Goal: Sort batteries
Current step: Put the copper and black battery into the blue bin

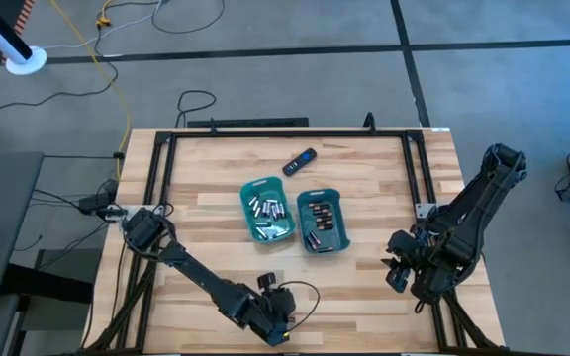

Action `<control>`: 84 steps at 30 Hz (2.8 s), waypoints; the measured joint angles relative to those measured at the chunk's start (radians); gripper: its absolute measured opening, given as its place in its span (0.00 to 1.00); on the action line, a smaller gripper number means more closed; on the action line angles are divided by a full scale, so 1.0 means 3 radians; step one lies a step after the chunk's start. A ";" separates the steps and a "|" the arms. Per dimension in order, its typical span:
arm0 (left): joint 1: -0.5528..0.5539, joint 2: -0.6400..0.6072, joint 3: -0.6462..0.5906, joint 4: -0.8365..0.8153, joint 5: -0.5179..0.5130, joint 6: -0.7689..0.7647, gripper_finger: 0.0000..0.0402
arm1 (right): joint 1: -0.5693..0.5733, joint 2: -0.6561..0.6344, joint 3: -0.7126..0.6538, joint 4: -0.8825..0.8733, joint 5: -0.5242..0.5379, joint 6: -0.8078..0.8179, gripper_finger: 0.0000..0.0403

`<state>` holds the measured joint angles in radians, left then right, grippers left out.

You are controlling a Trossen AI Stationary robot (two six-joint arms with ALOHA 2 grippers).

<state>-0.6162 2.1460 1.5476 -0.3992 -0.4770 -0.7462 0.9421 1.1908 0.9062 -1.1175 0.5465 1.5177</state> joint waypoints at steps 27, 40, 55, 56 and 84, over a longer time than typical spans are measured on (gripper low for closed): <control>-0.0005 0.0212 0.0011 -0.0127 0.0139 0.0197 0.34 | 0.0000 0.0000 0.0001 0.0011 0.0000 0.0013 0.43; 0.0104 0.0214 0.0008 -0.0272 0.0163 0.0311 0.10 | -0.0001 0.0000 0.0001 0.0011 0.0000 0.0027 0.43; 0.0495 -0.0291 -0.0014 -0.0445 0.0165 0.0747 0.10 | -0.0001 0.0000 0.0001 0.0011 0.0000 0.0090 0.43; 0.0543 -0.0350 -0.0013 -0.0443 0.0165 0.0758 0.10 | -0.0001 0.0000 0.0001 0.0015 0.0000 0.0092 0.43; 0.2322 -0.0704 0.0451 -0.0445 0.1437 0.2832 0.10 | -0.0213 0.0215 0.0001 -0.0027 0.0116 0.1154 0.43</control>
<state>0.0804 1.9347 1.6829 -0.5328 -0.0460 0.1033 0.8781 1.2553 0.9066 -1.1256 0.5812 1.8639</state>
